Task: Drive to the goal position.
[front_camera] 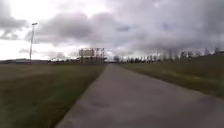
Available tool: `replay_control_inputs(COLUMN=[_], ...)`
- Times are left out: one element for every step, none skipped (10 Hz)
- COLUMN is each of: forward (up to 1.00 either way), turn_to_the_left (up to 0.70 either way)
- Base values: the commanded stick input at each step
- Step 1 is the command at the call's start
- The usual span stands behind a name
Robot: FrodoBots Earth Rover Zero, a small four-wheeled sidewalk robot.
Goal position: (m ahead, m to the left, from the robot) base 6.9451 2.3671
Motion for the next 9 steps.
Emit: replay_control_inputs(forward=[1.00,1.00,1.00,1.00,1.00,1.00,1.00,1.00,1.00], turn_to_the_left=[-0.03,-0.14,-0.38,-0.39,-0.39,-0.39,-0.12,0.01,0.01])
